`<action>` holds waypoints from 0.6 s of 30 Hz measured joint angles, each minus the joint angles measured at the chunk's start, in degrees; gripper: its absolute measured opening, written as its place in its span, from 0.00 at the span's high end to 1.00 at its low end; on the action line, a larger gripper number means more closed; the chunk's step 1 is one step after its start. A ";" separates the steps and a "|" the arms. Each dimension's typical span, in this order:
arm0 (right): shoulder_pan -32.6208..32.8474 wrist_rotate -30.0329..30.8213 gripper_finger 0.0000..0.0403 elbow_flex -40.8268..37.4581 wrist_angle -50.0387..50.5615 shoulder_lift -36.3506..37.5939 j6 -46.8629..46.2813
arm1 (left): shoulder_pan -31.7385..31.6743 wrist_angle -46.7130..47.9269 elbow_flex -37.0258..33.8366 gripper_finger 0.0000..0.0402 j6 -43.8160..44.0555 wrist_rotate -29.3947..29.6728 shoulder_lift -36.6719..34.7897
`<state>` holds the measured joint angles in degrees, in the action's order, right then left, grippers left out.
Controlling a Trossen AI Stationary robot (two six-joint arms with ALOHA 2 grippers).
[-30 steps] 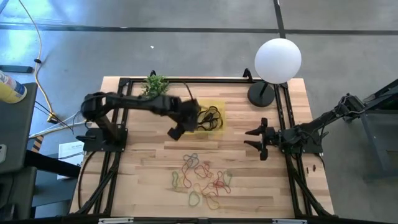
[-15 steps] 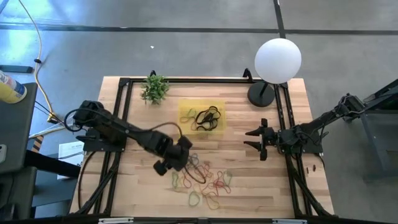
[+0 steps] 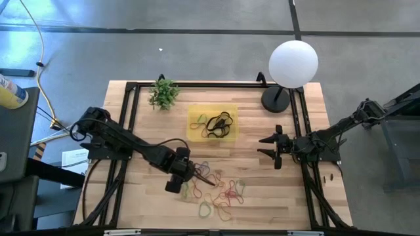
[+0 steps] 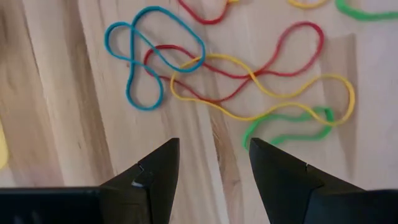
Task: Pick and place rubber bands into bin
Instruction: Put the green rubber band into the yellow bin
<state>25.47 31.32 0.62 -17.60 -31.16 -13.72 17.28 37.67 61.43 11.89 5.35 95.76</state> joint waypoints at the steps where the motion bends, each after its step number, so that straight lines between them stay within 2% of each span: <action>1: 0.00 0.00 0.55 0.00 0.37 -0.01 -0.32 | -0.02 -0.47 -0.04 0.54 0.66 -0.37 0.23; 9: 0.00 0.26 0.55 -0.07 3.18 -0.22 -3.18 | 0.14 -1.38 -0.14 0.54 3.43 -2.16 2.75; 18: 0.00 0.19 0.55 -0.09 1.08 -2.05 -2.52 | 1.61 -3.69 -0.02 0.54 4.54 -3.93 6.47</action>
<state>25.47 31.51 0.54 -16.51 -33.21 -16.23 18.88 33.97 61.41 16.43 1.42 102.23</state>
